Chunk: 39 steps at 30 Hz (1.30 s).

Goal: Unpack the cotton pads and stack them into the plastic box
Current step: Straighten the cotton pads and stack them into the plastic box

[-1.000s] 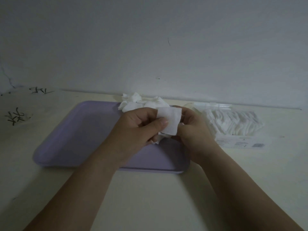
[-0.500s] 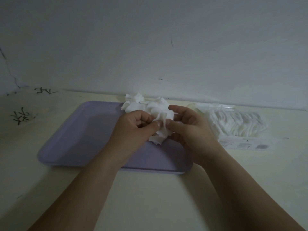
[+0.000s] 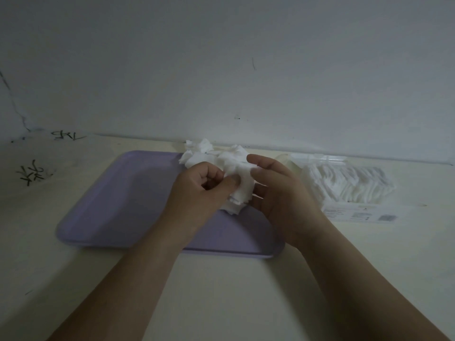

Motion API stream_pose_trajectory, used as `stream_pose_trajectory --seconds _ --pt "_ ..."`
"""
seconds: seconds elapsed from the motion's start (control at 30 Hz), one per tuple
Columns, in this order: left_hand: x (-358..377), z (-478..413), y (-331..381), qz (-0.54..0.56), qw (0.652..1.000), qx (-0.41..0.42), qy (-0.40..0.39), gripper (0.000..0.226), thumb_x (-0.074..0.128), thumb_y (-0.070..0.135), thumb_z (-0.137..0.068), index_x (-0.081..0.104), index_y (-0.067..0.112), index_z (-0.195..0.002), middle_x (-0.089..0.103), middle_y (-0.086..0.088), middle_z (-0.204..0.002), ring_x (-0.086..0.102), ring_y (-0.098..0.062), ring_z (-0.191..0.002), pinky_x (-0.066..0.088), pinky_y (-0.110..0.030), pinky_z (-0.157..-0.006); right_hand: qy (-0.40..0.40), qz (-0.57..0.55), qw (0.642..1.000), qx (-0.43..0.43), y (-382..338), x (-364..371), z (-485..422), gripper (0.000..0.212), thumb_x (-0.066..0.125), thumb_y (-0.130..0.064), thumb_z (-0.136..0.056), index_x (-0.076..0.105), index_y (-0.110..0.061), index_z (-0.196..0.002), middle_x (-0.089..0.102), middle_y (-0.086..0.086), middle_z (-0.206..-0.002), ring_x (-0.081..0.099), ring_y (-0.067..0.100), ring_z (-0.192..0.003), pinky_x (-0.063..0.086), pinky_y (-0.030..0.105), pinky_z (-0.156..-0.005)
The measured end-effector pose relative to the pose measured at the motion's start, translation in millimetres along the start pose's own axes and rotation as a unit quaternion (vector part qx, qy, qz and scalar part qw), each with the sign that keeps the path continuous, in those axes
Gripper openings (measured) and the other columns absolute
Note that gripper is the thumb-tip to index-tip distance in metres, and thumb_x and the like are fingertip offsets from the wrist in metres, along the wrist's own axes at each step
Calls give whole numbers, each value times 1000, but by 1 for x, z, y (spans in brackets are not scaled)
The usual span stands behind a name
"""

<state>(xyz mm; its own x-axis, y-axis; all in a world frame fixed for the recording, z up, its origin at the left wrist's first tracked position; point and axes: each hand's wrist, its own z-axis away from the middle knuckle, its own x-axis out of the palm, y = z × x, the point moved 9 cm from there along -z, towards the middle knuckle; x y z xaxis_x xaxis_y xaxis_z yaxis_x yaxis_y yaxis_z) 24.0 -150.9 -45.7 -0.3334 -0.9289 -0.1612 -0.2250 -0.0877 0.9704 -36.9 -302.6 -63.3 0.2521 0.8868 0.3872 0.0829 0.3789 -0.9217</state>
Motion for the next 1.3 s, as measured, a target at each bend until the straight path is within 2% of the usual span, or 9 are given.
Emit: stream_pose_trajectory --seconds 0.13,0.33,0.47,0.57,0.8,0.97,1.13,1.23,1.3 --pt "-1 1 3 -55 998 29 13 23 80 33 -88 65 16 -84 65 6 -68 56 -8 -60 48 -20 -58 35 28 999 -21 -3 -2 5 62 84 -12 -74 62 -14 -133 65 31 -127 73 40 -110 61 51 -93" --pt "-6 -4 -7 -53 998 0 31 24 83 35 -85 70 28 -103 74 4 -95 66 -3 -76 54 -19 -73 60 -22 998 -10 -3 -11 3 41 59 11 -94 60 -1 -134 69 28 -128 73 34 -101 63 40 -80" --pt "10 1 -14 16 997 -64 -42 48 81 61 -76 74 30 -111 76 7 -97 69 -6 -81 53 -26 -69 26 -36 999 6 1 -4 2 48 60 0 -89 59 4 -137 63 36 -133 66 49 -119 56 54 -93" --pt "15 6 -3 60 995 -43 -60 22 84 36 -86 77 20 -100 75 5 -84 65 -4 -72 50 -26 -65 1 10 1000 -1 -6 3 3 50 59 -4 -80 67 3 -129 56 37 -138 64 44 -113 51 51 -89" --pt "16 13 30 18 997 48 -50 28 88 29 -80 77 25 -105 79 1 -92 71 -14 -81 58 -34 -71 18 205 976 -66 -42 7 16 55 58 -10 -69 71 -13 -122 76 14 -119 70 29 -117 57 44 -100" --pt "24 13 45 19 996 43 -73 27 88 12 -82 77 22 -104 80 -4 -95 77 -29 -93 62 -46 -81 9 212 976 -57 -58 5 30 51 54 -18 -72 68 -24 -120 75 7 -120 70 22 -115 58 38 -94" --pt "65 25 72 -9 991 72 -114 20 80 11 -88 76 25 -102 79 0 -84 71 -12 -75 55 -28 -68 17 221 973 -59 -69 -7 57 45 54 -26 -84 59 -30 -129 72 8 -125 69 19 -115 56 36 -98" --pt "89 26 84 -20 985 94 -140 27 71 11 -90 76 32 -107 79 5 -89 76 -16 -85 59 -33 -74 34 140 989 -36 -82 -26 61 46 42 -8 -108 42 -19 -153 61 6 -128 66 16 -89 56 14 -68" --pt "106 28 94 -23 981 103 -162 30 67 18 -84 76 33 -108 79 7 -94 76 -17 -91 60 -34 -78 49 161 985 -38 -92 -40 70 46 49 -11 -103 47 -21 -148 67 12 -126 70 22 -100 59 27 -84"
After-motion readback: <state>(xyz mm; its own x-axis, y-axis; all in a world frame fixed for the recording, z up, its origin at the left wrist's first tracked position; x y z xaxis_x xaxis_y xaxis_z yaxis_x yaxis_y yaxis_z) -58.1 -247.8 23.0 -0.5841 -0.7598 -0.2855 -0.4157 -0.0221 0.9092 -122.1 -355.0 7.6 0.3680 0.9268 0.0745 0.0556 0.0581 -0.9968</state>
